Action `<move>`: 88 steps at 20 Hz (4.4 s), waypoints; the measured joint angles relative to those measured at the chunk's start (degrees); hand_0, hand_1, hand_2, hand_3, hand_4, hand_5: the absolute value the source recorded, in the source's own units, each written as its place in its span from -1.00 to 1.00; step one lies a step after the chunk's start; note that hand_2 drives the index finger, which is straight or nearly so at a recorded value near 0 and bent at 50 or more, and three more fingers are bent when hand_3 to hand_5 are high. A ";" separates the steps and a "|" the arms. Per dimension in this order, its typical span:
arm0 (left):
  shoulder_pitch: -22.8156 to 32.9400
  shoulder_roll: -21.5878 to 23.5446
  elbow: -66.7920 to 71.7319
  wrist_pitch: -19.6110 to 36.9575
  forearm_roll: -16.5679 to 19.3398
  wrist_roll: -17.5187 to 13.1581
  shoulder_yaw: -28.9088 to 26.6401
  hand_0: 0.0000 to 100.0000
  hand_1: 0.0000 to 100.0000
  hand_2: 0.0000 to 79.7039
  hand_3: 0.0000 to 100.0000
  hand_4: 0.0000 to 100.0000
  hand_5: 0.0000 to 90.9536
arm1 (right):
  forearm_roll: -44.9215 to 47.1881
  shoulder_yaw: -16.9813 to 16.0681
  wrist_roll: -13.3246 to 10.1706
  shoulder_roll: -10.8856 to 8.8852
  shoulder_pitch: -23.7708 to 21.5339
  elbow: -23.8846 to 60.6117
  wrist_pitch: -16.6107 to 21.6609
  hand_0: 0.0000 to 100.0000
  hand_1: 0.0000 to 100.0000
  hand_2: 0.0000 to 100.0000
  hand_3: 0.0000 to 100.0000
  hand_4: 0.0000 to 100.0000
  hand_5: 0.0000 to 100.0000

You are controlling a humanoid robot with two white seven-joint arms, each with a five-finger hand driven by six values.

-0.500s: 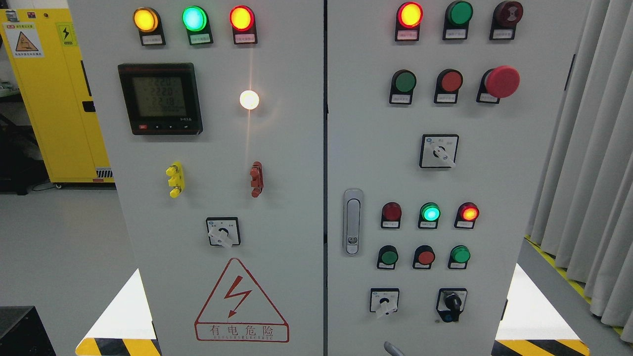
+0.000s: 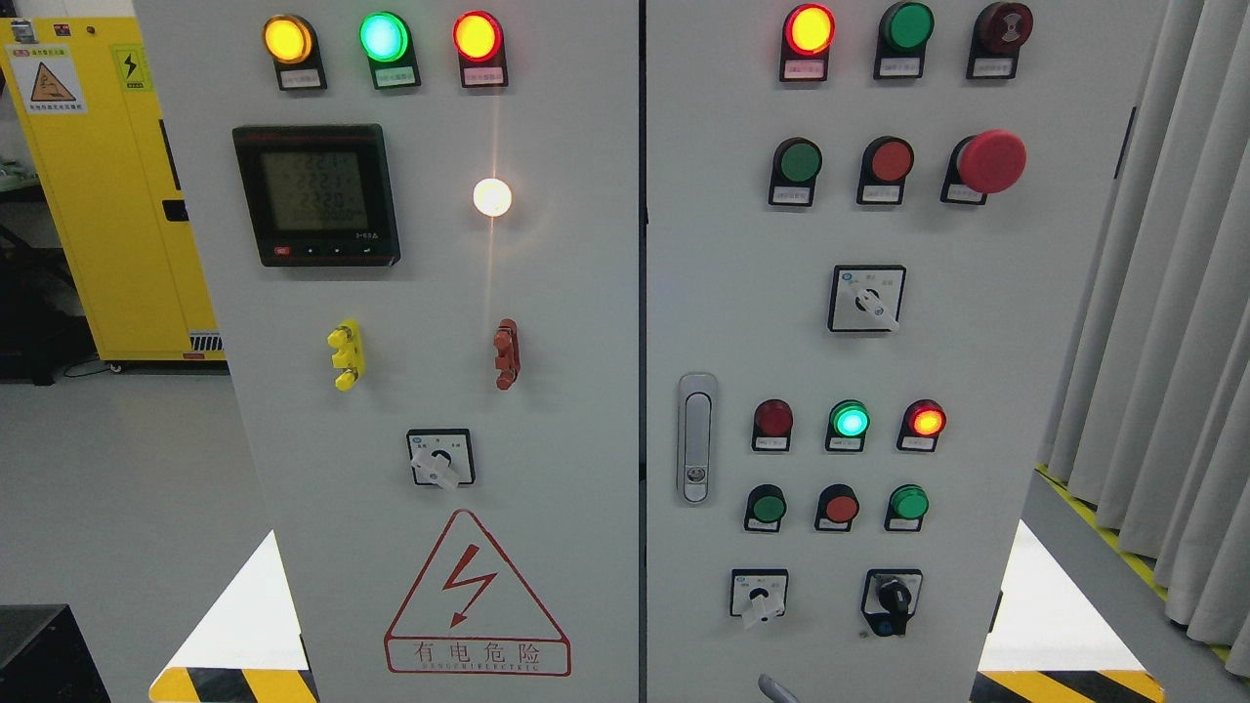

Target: Press green start button

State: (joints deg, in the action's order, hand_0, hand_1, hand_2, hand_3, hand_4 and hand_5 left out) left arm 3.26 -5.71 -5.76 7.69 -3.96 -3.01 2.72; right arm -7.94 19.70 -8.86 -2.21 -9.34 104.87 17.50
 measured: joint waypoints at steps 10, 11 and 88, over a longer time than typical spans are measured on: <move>-0.01 0.00 -0.01 0.00 0.00 0.00 0.00 -0.76 0.11 -1.00 -1.00 -1.00 -1.00 | -22.78 -3.16 -3.96 0.98 2.20 0.06 0.23 0.22 0.87 -1.00 0.88 0.98 1.00; -0.01 0.00 0.00 0.00 0.00 0.00 0.00 -0.76 0.11 -1.00 -1.00 -1.00 -1.00 | -26.24 -3.94 -4.30 1.08 2.59 0.07 0.23 0.25 0.89 -1.00 0.88 0.98 1.00; 0.00 0.00 0.00 0.00 0.00 0.00 0.00 -0.76 0.11 -1.00 -1.00 -1.00 -1.00 | -20.41 -9.52 -2.30 2.21 12.57 -4.47 2.98 0.31 0.41 -0.80 -0.16 -0.07 -0.19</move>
State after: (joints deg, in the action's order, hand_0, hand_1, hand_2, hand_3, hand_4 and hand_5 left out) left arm 3.26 -5.71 -5.76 7.69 -3.96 -3.01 2.72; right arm -28.34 10.18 -11.16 0.00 3.23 100.40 20.48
